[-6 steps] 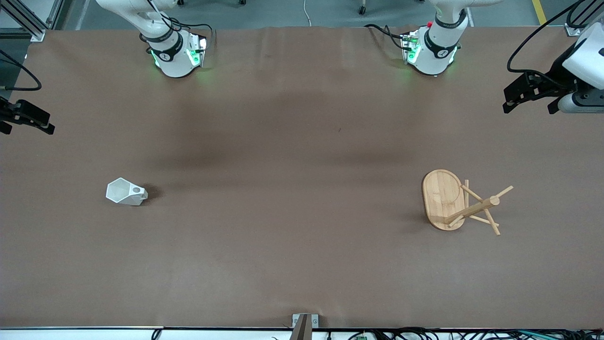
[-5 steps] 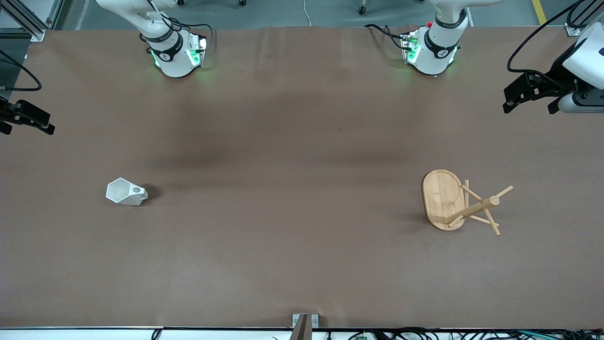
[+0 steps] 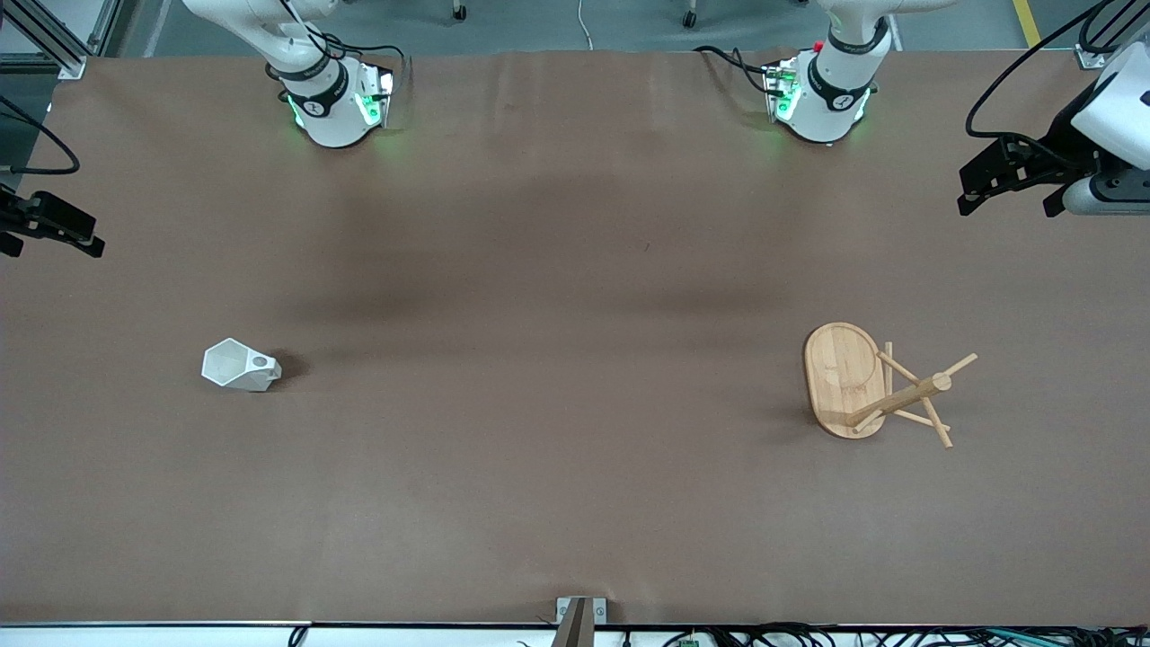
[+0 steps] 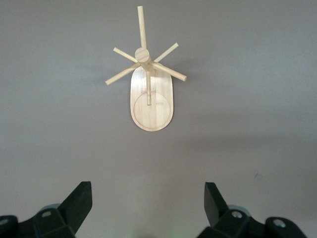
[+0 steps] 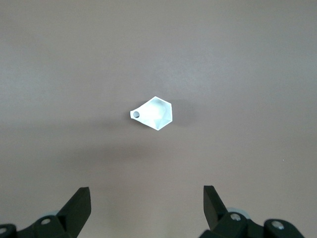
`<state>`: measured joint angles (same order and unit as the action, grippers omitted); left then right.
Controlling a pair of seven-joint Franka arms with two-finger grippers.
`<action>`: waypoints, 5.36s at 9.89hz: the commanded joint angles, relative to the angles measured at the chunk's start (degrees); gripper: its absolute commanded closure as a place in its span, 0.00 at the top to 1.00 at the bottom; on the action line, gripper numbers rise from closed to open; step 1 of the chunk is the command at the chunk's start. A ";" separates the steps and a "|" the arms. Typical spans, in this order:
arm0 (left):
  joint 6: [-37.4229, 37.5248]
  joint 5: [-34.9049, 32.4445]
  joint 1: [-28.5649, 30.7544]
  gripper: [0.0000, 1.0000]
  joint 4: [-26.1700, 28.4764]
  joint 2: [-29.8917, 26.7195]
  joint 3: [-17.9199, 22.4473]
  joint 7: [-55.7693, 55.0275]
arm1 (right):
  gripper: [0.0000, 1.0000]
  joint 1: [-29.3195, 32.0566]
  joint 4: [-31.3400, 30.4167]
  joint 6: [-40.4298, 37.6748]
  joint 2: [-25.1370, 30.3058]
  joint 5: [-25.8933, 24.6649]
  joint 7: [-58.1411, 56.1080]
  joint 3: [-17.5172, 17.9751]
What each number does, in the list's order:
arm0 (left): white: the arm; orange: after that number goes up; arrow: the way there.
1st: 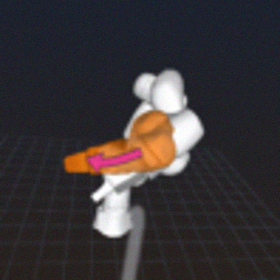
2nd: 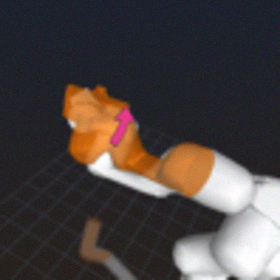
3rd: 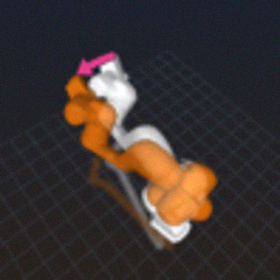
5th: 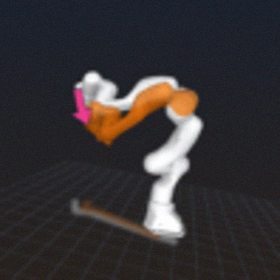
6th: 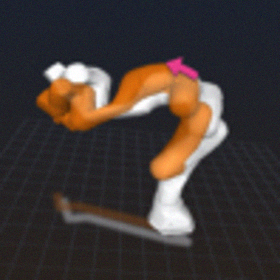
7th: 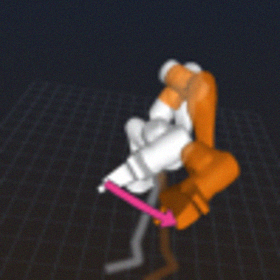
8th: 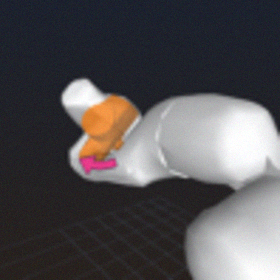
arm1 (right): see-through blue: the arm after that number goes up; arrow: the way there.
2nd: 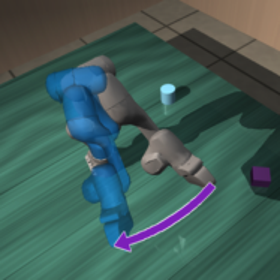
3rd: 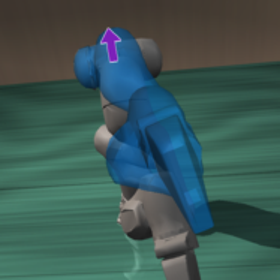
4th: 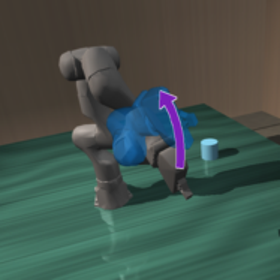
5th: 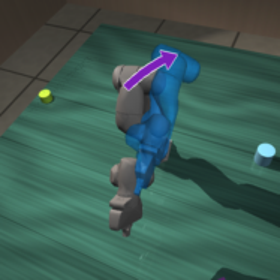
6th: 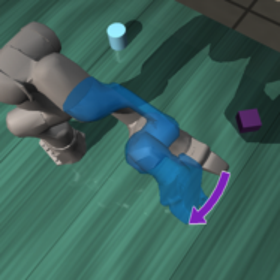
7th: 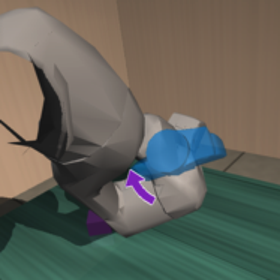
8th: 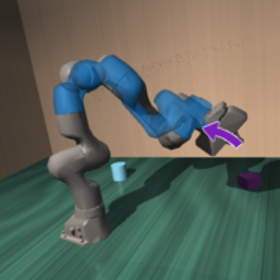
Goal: Hang cup on rack
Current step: 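Move the right gripper down toward the white cup, then grasp the white cup with the right gripper, then lift the cup with the right gripper while the left gripper approaches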
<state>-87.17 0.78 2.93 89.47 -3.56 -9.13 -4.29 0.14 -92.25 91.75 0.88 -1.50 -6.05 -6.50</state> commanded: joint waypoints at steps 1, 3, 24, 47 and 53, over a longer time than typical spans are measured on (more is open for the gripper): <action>-0.19 -0.96 0.06 1.00 0.97 0.74 -0.36 0.42 | 1.00 1.09 -2.48 2.46 0.26 0.27 0.42 0.69; -0.19 -0.96 -0.02 1.00 0.97 0.74 -0.36 0.51 | 1.00 1.71 -6.60 7.01 0.44 0.27 0.07 0.69; -0.19 -0.87 0.15 1.00 0.88 0.83 -0.36 0.86 | 0.22 6.54 -27.63 51.25 -21.89 0.36 -9.16 1.92; -3.07 -0.34 -5.39 1.00 0.44 5.93 -17.83 0.86 | 0.00 0.39 -9.62 20.84 -8.88 62.01 -0.19 21.33; -12.31 -2.35 -6.17 1.00 -0.17 11.11 -29.01 15.39 | 0.00 -5.67 -9.70 21.37 -13.97 76.10 -2.47 23.11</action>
<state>-98.66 0.11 -3.10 89.50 5.39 -37.45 5.49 -5.04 -101.64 113.14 -12.37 71.17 -7.20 16.61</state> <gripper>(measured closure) 0.000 0.952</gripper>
